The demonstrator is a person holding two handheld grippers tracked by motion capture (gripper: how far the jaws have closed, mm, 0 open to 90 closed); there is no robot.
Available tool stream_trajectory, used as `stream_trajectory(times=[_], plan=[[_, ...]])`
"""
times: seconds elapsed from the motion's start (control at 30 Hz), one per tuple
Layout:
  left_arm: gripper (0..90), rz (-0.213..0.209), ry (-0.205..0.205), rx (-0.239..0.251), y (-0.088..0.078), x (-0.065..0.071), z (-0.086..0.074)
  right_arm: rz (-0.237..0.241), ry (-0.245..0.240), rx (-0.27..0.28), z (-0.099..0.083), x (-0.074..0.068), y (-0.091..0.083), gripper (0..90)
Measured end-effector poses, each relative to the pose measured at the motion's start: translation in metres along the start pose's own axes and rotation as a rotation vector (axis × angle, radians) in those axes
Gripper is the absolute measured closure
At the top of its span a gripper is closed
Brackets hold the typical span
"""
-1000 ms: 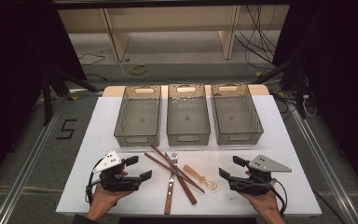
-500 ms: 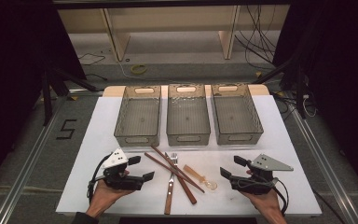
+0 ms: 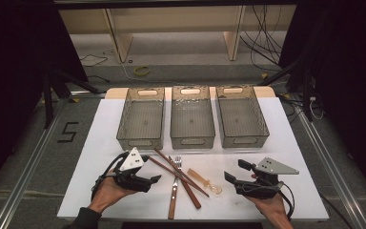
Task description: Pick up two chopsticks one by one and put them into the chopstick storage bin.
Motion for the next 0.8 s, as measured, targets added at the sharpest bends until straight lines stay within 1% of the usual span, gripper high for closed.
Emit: stream_trajectory(times=[0.07,0.1,0.27,0.33,0.4,0.53,0.6,0.67,0.7,0.77,0.8], plan=[[21.2,0.011,0.05,-0.009,0.003,0.0,0.001,0.002,0.003,-0.002,0.0,0.0,0.0,28.6],[21.6,0.009,0.068,-0.017,0.005,0.001,0.001,0.005,0.003,-0.003,0.0,0.0,0.0,28.6],[23.8,0.017,0.178,-0.073,0.015,0.002,-0.002,0.011,-0.004,-0.006,-0.001,-0.001,0.002,28.8],[25.0,0.006,0.201,-0.09,0.019,0.003,-0.002,0.012,-0.004,-0.008,-0.001,-0.001,0.002,28.9],[27.0,-0.007,0.24,-0.112,0.024,0.003,-0.003,0.011,0.0,-0.011,-0.002,-0.002,0.002,29.0],[30.7,-0.033,0.284,-0.152,0.031,0.002,-0.004,0.013,-0.007,-0.015,-0.002,-0.002,0.003,29.2],[32.3,-0.053,0.312,-0.174,0.035,0.0,-0.003,0.014,-0.006,-0.021,-0.003,-0.002,0.003,29.4],[33.7,-0.072,0.321,-0.187,0.037,0.0,-0.002,0.015,-0.005,-0.024,-0.004,-0.003,0.004,29.4],[34.4,-0.087,0.332,-0.2,0.038,-0.001,-0.001,0.016,-0.005,-0.026,-0.004,-0.003,0.004,29.4],[35.5,-0.105,0.356,-0.223,0.039,-0.002,0.0,0.02,-0.008,-0.031,-0.005,-0.004,0.005,29.4],[35.4,-0.112,0.357,-0.228,0.04,-0.003,0.0,0.022,-0.01,-0.033,-0.005,-0.004,0.005,29.5]])
Point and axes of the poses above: each handheld gripper's, and its own axes: y roughly forward along the jaws, z roughly out of its top, x roughly to its right, the point moved 10 cm from there along y, roughly forward along the jaws, and after that the axes turned 4 degrees about y, right-handed, at the moved point
